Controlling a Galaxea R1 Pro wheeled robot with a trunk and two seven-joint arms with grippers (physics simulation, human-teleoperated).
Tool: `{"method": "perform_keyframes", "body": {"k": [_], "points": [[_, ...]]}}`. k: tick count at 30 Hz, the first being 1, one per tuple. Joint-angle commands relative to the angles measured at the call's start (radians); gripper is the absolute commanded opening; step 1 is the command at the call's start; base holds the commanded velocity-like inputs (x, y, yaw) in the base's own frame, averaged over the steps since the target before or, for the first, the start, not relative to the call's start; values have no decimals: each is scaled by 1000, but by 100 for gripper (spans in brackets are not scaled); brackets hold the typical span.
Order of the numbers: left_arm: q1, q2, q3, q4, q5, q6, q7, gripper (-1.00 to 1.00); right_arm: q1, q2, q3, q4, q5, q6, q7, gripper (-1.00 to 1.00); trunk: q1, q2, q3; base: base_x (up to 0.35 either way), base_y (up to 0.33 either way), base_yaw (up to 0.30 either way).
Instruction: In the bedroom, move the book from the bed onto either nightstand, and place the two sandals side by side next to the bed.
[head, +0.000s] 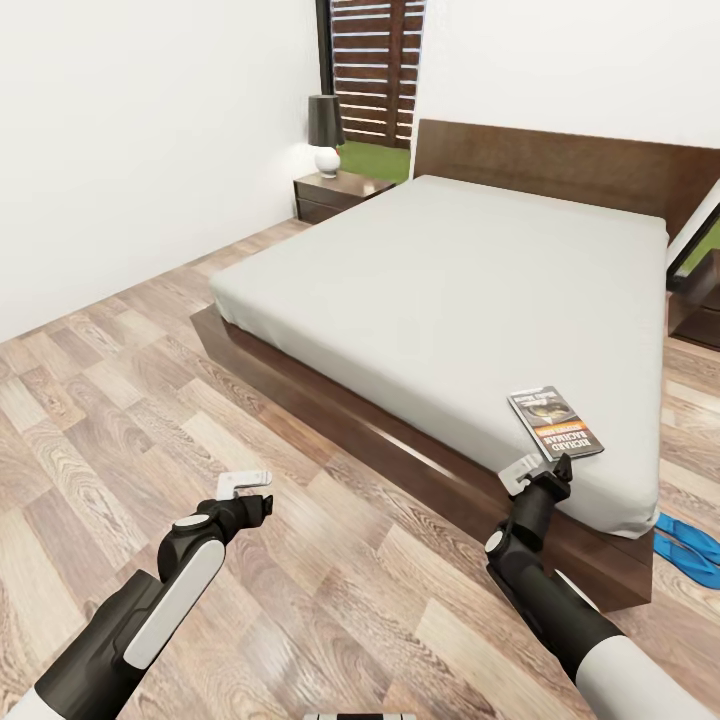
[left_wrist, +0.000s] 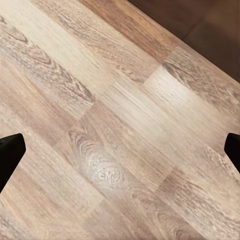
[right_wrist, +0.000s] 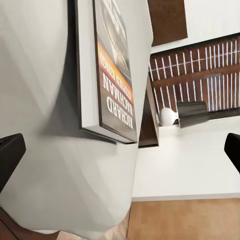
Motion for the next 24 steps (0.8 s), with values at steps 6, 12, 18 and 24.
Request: {"method": "perform_keyframes", "body": {"k": [6,12,18,24], "points": [[-1,1,-2,-1,9,0,10,100,-1,-1,3,0,2,7,-2,100,0,0,-1,0,0,0],[-1,1,-2,-1,9,0,10,100,-1,-1,3,0,2,7,-2,100,0,0,-1,0,0,0],[-1,0,-2,-1,9,0,10,100,-1,-1,4,1,2,7,-2,100,0,0,-1,0,0,0],[-1,0,-2,-1,9,0,10,100,-1,-1,4,1,2,7,-2,100,0,0,-1,0,0,0]]}}
